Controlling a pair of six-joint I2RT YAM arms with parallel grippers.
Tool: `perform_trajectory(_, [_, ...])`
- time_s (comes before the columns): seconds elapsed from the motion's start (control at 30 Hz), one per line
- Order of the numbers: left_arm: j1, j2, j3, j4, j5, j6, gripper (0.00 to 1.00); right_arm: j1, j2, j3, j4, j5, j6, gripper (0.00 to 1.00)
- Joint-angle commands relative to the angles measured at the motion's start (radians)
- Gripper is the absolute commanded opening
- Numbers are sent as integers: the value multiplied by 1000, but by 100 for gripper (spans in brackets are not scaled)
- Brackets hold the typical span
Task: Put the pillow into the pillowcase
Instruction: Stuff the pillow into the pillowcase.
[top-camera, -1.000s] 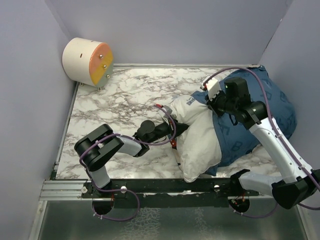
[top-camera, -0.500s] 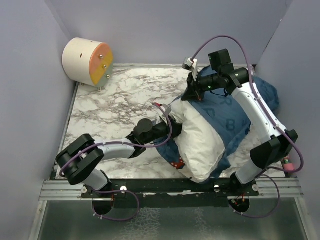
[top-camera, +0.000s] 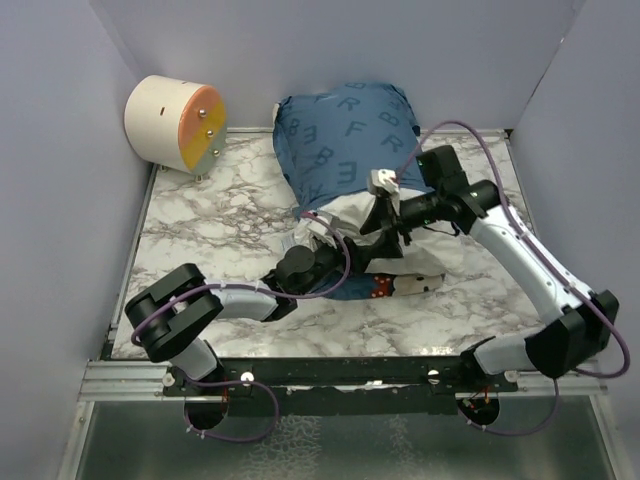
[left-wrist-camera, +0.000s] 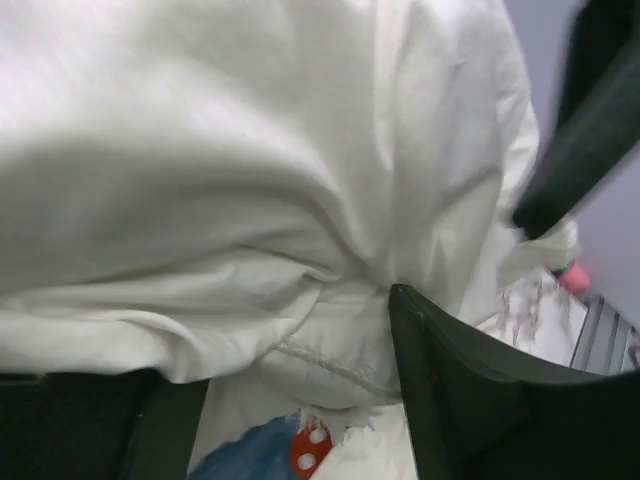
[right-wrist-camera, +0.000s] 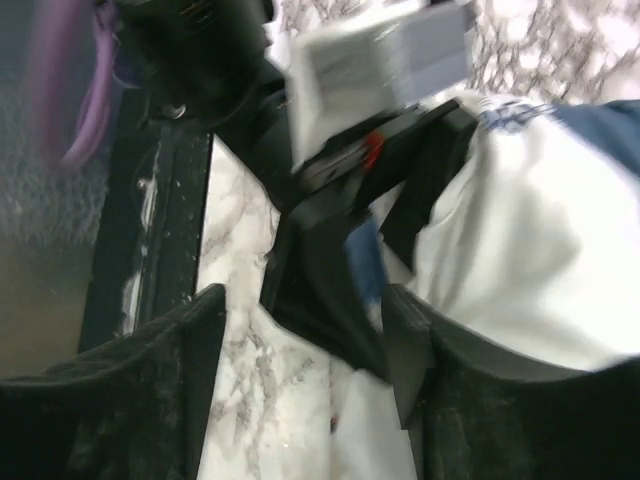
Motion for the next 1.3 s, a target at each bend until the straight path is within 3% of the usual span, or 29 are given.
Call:
perform_trajectory(0.0, [31, -37, -47, 103, -122, -32, 79, -83, -201, -74, -66, -137, -160, 74])
perform_trajectory(0.03, [32, -72, -73, 75, -97, -53, 86, -101, -240, -89, -66, -138, -176, 80])
perform_trajectory(0.1, [39, -150, -115, -15, -13, -94, 88, -126, -314, -124, -51, -129, -191, 85])
perform_trajectory(0.33, [46, -391, -139, -313, 226, -159, 89, -259, -493, -365, 207, -113, -56, 88])
perform_trajectory(0.5, [53, -561, -70, -574, 224, -152, 99, -304, -533, -440, 327, -90, -42, 90])
perform_trajectory(0.7, [60, -866, -180, -592, 149, -342, 98, -340, -491, -367, 384, -118, 28, 88])
perform_trajectory(0.83, [60, -975, -149, -679, 154, -335, 94, -452, -478, -402, 525, -91, 191, 78])
perform_trajectory(0.9, [60, -962, -91, -744, 150, -267, 93, -516, -478, -458, 643, -60, 324, 61])
perform_trajectory(0.97, [60, -873, 10, -829, 157, -180, 93, -584, -461, -521, 763, -63, 438, 38])
perform_trajectory(1.0, [60, -838, 65, -866, 173, -140, 92, -625, -448, -552, 826, -85, 496, 34])
perform_trajectory(1.07, [60, -696, 165, -906, 220, -72, 88, -680, -425, -588, 903, -164, 563, 33])
perform_trajectory(1.13, [59, -594, 245, -904, 259, -38, 83, -695, -412, -580, 867, -172, 537, 34])
perform_trajectory(1.27, [58, -447, 308, -755, 314, -77, 72, -697, -408, -647, 938, -122, 576, 37])
